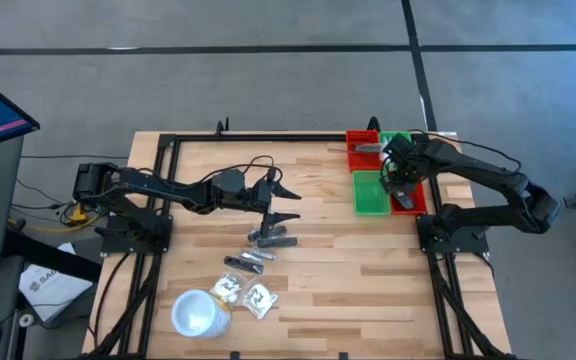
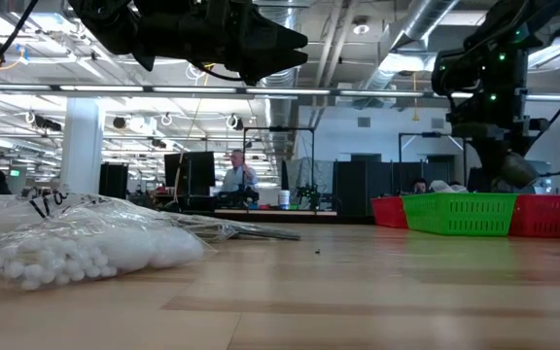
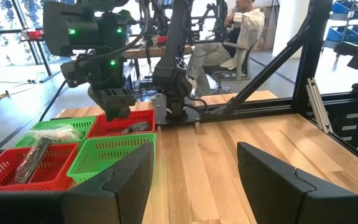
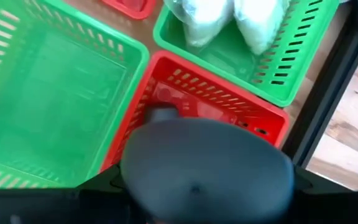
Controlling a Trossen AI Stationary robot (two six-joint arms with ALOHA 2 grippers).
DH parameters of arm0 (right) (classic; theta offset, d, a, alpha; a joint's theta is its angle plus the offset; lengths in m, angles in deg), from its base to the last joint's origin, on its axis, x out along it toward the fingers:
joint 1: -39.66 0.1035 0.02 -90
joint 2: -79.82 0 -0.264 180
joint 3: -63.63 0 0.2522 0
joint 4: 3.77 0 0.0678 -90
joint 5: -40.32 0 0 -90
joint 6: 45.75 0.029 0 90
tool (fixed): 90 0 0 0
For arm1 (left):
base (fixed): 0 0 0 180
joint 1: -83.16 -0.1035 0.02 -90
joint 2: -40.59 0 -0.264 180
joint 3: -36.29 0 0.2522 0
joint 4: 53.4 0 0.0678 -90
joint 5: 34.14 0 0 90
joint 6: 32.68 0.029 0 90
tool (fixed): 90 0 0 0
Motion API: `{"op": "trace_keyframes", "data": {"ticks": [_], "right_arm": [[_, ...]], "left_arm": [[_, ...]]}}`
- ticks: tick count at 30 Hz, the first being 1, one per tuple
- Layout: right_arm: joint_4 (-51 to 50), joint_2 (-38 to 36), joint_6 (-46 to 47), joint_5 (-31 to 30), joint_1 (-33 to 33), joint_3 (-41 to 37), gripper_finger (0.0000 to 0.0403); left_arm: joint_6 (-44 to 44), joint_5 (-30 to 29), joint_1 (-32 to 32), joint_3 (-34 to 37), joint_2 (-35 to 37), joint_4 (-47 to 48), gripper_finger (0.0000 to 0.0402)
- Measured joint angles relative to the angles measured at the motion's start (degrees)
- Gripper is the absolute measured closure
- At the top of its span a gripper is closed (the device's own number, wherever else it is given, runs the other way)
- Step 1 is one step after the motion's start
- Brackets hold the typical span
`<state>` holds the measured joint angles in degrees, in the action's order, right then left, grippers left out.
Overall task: Pick & Place Travel size toiletries
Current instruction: Put the gray deodorant into the bottom red bin, then put the black hair comb into the top red bin
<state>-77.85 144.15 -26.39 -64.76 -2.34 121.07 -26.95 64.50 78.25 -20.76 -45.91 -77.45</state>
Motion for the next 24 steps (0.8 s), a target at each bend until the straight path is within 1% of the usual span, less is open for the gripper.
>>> {"op": "trace_keyframes", "data": {"ticks": [12,19,24], "right_arm": [[-1.38,0.59,-0.79,-0.20,-2.77,-0.01,0.0204],[-1.33,0.59,-0.92,-0.22,-2.80,-0.01,0.0174],[-1.31,0.59,-0.92,-0.23,-2.80,-0.01,0.0180]], "left_arm": [[0.00,0.00,0.00,0.00,0.00,0.03,0.0181],[0.00,0.00,0.00,0.00,0.00,0.03,0.0181],[0.00,0.00,0.00,-0.02,0.00,0.03,0.0181]]}}
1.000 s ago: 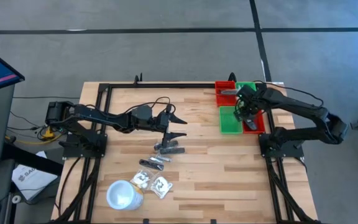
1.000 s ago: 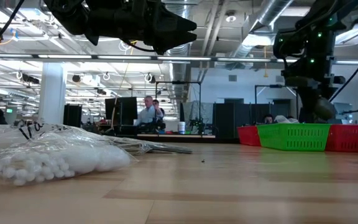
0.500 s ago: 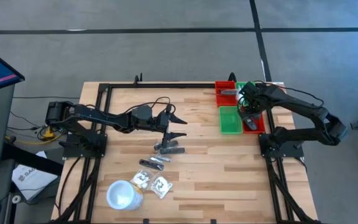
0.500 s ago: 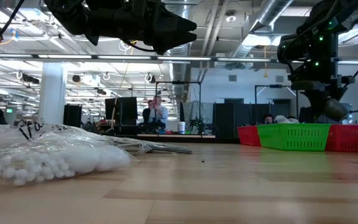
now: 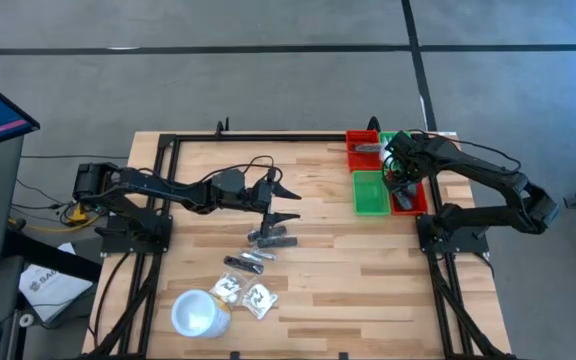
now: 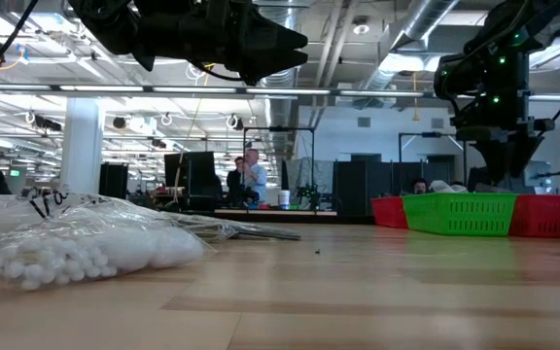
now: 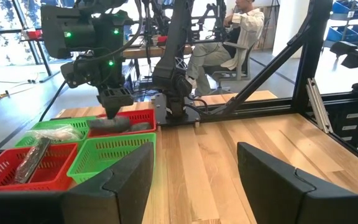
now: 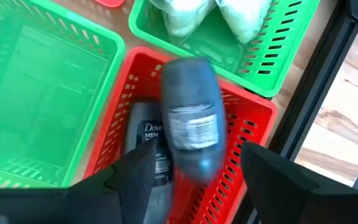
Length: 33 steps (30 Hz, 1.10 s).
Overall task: Pick & Place Travel size toiletries
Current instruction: Put the black hair comb into the top red bin
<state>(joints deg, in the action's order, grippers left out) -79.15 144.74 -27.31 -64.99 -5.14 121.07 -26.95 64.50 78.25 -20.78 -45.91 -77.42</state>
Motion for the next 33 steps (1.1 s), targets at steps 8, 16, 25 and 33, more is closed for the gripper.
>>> {"op": "trace_keyframes", "data": {"ticks": [8,16,25,33], "right_arm": [[0.39,0.00,-0.42,0.03,0.09,0.00,0.0213],[1.11,-0.05,-0.90,0.29,1.47,0.00,0.0236],[10.96,-0.11,-1.12,5.16,9.06,0.00,0.0251],[20.27,-0.11,-1.45,6.52,17.08,0.01,0.0258]], "left_arm": [[-0.01,-0.01,0.01,0.00,0.00,0.00,0.0181],[-0.02,0.00,0.00,0.00,0.00,0.08,0.0181],[-1.75,0.00,0.00,-0.02,-0.01,6.05,0.0181],[-4.74,-0.02,0.02,-0.02,0.00,18.84,0.0181]]}}
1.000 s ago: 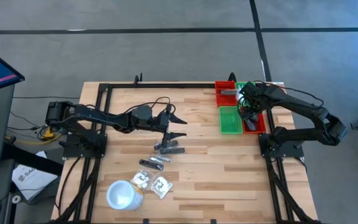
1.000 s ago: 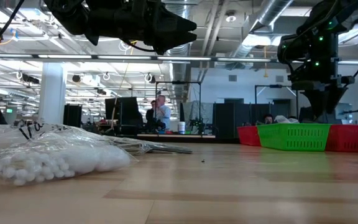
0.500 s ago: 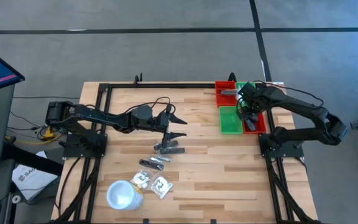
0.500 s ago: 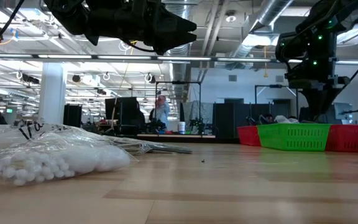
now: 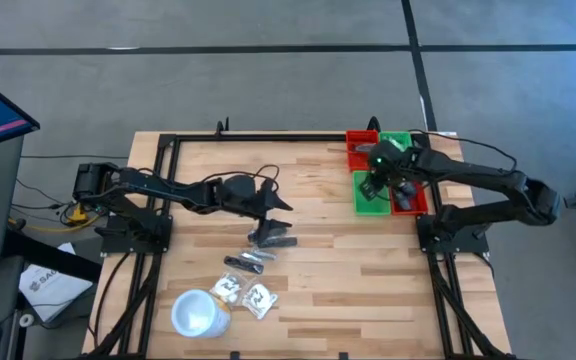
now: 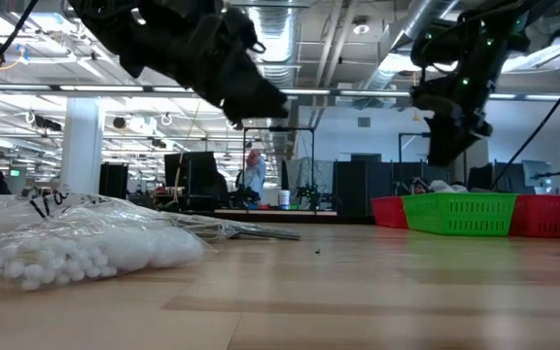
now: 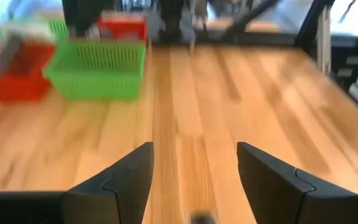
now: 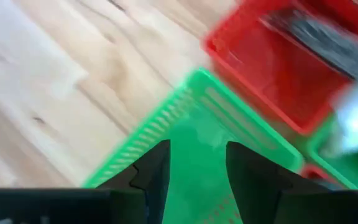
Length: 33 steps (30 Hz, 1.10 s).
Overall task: Pick & Place Travel size toiletries
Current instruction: Put the black hair comb into the top red bin
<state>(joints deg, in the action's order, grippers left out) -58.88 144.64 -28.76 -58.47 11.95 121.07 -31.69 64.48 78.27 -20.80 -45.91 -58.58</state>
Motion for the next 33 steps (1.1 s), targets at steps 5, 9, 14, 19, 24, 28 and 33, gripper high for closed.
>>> {"op": "trace_keyframes", "data": {"ticks": [5,9,14,19,24,28,33], "right_arm": [[4.38,0.00,0.01,0.02,4.70,0.02,0.0255],[6.52,0.00,0.07,0.09,7.88,0.02,0.0255],[8.44,0.00,0.49,0.09,10.90,0.02,0.0260],[9.38,0.00,0.62,0.08,13.21,0.02,0.0266],[10.86,0.00,0.60,0.00,15.06,0.02,0.0265],[11.02,0.00,0.62,-0.02,16.02,0.02,0.0264],[11.02,0.00,0.62,-0.04,16.49,0.02,0.0269]], "left_arm": [[-1.83,0.00,0.00,0.00,-0.01,8.39,0.0181],[-4.12,-0.02,0.00,0.00,-0.02,14.79,0.0181],[-7.92,-0.14,-0.57,0.00,-0.02,21.94,0.0181],[-12.14,-0.15,-2.70,0.00,-0.02,29.37,0.0181],[-12.70,4.55,-4.34,0.00,-0.02,32.10,0.0181],[-13.75,6.40,-5.29,0.00,-0.02,34.38,0.0181],[-13.73,6.39,-5.81,0.00,-0.02,37.66,0.0188]]}}
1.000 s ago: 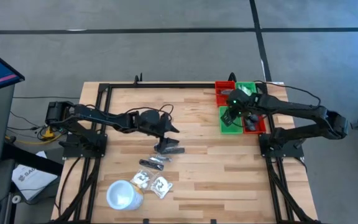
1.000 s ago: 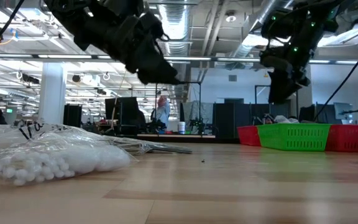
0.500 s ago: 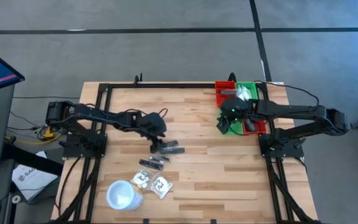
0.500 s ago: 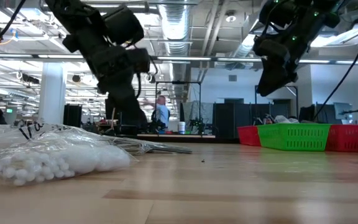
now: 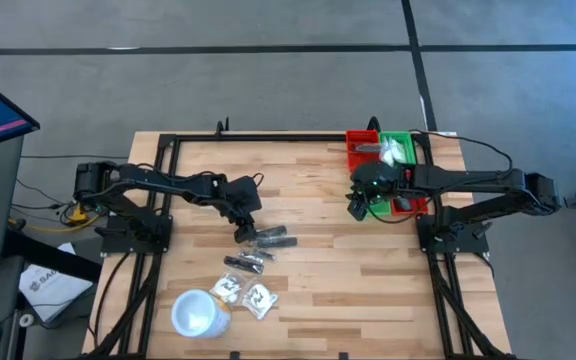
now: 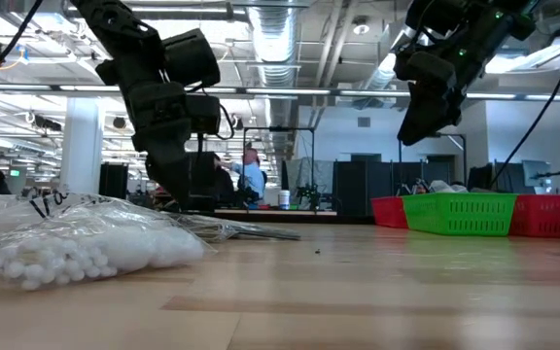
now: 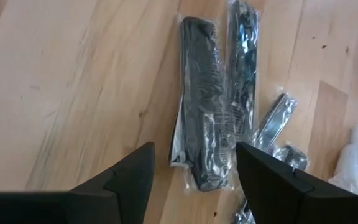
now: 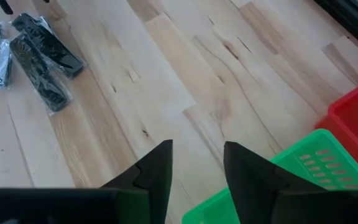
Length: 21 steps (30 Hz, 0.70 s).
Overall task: Pick & Place Travel size toiletries
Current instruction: Put the black hair comb into the top red bin
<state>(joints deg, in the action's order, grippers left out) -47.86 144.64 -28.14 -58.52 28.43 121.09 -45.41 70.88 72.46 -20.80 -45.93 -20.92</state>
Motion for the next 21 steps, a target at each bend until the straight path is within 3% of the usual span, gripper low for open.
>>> {"op": "trace_keyframes", "data": {"ticks": [12,21], "right_arm": [[-0.01,0.00,-0.02,0.00,-0.02,0.00,0.0270],[0.24,0.00,-0.02,0.00,-0.02,0.00,0.0274]], "left_arm": [[0.00,2.37,0.18,0.13,-0.29,0.32,0.0214],[-2.61,2.33,0.11,5.40,-0.63,-1.12,0.0214]]}}
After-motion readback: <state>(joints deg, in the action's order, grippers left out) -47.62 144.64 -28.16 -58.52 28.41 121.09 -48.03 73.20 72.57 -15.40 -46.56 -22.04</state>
